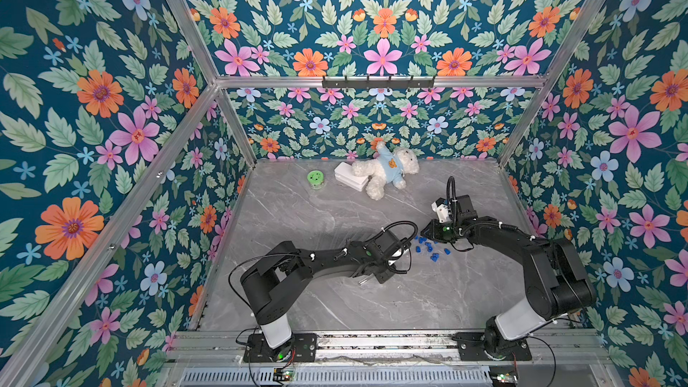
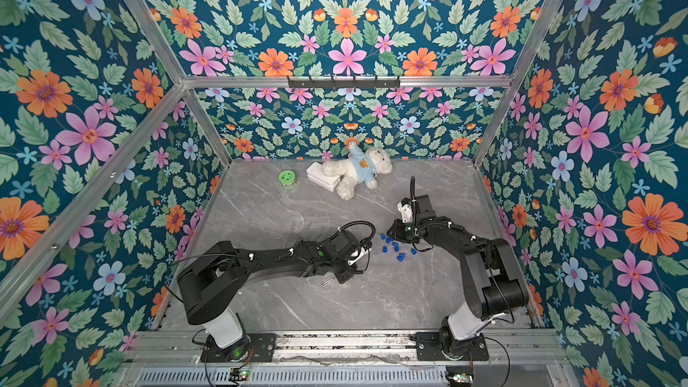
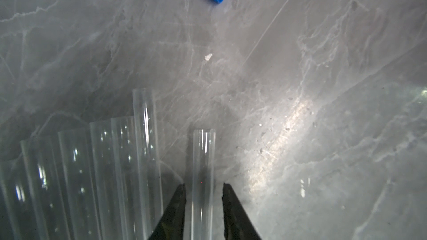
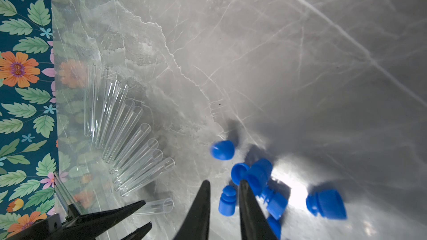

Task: Remove stoppers from test tubes
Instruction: Place the test tube at the center of the board, then reset both arms

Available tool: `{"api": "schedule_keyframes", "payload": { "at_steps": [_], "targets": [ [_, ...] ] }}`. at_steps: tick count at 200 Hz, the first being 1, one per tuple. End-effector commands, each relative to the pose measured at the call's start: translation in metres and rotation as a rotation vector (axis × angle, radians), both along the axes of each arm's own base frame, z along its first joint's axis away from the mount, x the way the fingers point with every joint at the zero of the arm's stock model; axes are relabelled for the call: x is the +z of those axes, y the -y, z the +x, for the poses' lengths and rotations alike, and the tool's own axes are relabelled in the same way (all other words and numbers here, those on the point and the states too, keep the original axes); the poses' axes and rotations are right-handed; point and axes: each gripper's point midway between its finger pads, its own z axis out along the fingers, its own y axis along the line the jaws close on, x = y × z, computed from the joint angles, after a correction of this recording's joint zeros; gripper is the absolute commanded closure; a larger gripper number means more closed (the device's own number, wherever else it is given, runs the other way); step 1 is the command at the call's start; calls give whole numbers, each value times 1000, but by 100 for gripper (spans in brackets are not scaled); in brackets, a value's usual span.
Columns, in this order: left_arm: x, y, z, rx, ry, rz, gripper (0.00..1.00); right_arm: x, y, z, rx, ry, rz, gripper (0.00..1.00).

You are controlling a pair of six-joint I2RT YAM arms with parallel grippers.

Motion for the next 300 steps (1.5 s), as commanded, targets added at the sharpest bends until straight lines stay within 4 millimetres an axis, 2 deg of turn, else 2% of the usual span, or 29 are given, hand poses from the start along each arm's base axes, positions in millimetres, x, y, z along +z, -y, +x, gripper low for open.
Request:
{"api": "schedule_keyframes", "payload": {
  "at_steps": [1,38,53,64,72,89,101,127,146,165,188,201,214,235,248,274,300],
  "targets": [
    [4,1,0,2,-1,-9,69,2,1,-3,-2,1,0,74],
    [16,4,2,6,13,-32,69,12,1,-3,-2,35,2,73],
    [25,7,4,8,23,-49,68,17,1,-2,1,57,8,70],
    [30,7,5,12,32,-56,64,22,1,-2,0,80,14,66],
    [34,8,7,19,42,-61,58,28,1,-1,1,106,19,61],
    [43,7,12,40,69,-70,35,40,2,0,-7,172,18,51],
    [50,6,17,55,91,-83,24,49,6,0,-23,229,7,43],
    [70,2,28,100,148,-111,11,70,21,1,-87,362,-31,2],
    [91,-7,39,151,204,-138,6,82,38,-3,-159,411,-91,1],
    [119,-23,56,239,277,-174,2,98,60,-10,-247,470,-160,1],
    [158,-59,80,399,390,-239,0,118,79,-25,-303,546,-209,1],
    [179,-90,93,527,470,-283,0,127,84,-34,-300,557,-231,1],
    [193,-125,106,663,506,-338,0,132,96,-41,-346,581,-267,1],
    [198,-179,124,851,510,-403,0,138,125,-52,-503,675,-302,1],
    [204,-215,130,1002,595,-379,0,136,138,-56,-583,735,-299,1],
    [207,-265,138,1118,715,-290,0,126,141,-56,-550,821,-345,1],
    [192,-308,140,1189,771,-228,0,108,143,-47,-467,870,-419,1]
  ]
}}
